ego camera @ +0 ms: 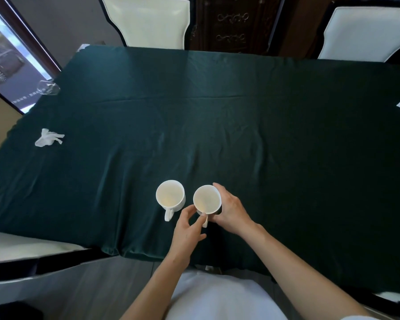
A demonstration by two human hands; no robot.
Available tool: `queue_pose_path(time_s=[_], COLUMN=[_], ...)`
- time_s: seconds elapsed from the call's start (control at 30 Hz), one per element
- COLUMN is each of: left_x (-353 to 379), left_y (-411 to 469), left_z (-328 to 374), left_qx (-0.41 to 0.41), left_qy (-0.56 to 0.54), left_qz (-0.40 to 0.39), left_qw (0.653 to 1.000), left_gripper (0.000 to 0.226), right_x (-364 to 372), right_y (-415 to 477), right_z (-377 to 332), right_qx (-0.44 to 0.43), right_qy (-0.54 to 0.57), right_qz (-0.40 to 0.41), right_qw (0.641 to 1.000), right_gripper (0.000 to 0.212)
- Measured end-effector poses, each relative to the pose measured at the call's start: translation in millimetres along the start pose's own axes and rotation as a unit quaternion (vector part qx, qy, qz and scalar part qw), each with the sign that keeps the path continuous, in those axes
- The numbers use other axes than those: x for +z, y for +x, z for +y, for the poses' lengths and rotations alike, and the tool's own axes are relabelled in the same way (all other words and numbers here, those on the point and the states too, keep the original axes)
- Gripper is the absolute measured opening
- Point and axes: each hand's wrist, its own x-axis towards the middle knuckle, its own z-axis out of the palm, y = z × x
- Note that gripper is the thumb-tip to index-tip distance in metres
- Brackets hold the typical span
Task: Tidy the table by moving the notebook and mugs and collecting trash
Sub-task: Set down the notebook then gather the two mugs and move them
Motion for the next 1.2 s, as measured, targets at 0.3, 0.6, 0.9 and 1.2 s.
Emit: queue_pose_path(time_s=[0.3, 0.6, 0.9, 1.2], left_x=[-45.8, -103.7, -90.7, -83.0], left_y=[-12.1, 10.2, 43.8, 47.2], left_z=[-29.3, -30.2, -22.6, -1.5], left_qx=[0.037, 0.045, 0.029, 0.071], left_qy=[-0.014, 0.028, 0.094, 0.098], left_qz=[0.144, 0.185, 0.043, 0.04], left_qw=[0.989, 0.981, 0.994, 0.992], left_gripper=[0.013, 0.016, 0.023, 0.047], right_x=[18.2, 60.9, 87.2, 96.7], right_y=[-38.1, -59.5, -51.6, -32.5], right_z=[8.1, -3.4, -20.6, -44.6], right_qx=[0.108, 0.129, 0.192, 0.235], right_qy=[0.165, 0.273, 0.278, 0.35], right_qz=[0.123, 0.128, 0.179, 0.255], right_qw=[0.973, 0.945, 0.924, 0.871], right_gripper=[0.075, 0.004, 0.006, 0.034])
